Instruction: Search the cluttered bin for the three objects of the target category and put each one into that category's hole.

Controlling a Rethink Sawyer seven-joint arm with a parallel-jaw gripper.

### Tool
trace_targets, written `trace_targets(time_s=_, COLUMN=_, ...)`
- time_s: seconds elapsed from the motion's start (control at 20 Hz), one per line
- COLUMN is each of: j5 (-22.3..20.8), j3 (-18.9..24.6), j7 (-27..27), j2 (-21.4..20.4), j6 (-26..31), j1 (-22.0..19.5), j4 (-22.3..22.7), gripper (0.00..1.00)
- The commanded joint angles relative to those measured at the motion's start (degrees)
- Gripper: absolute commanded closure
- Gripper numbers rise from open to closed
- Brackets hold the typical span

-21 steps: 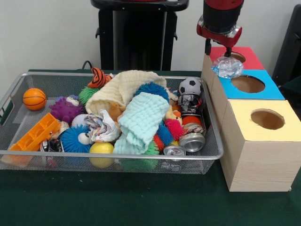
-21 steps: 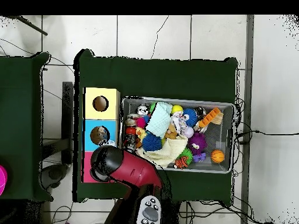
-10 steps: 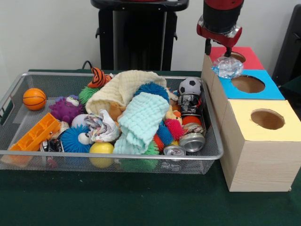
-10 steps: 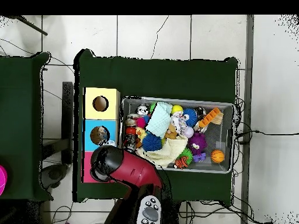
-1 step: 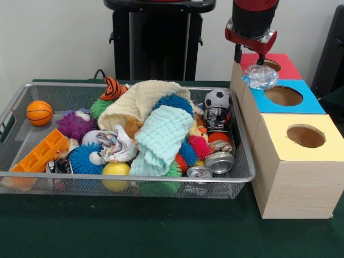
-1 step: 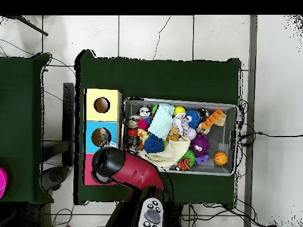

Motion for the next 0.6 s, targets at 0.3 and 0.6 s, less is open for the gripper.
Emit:
trace_targets(time_s=0.3, j5=4.52, j3=4.32, j7=16.53, j2=3.24, j6=0.64, j1=0.09, j4=-11.63, gripper=0.0)
trace_targets(time_s=0.6, j5=5.12, j3=4.04, j7=18.21, j2=3.66, j6=2.67, j1=0.96, j4=-13.92, gripper=0.0)
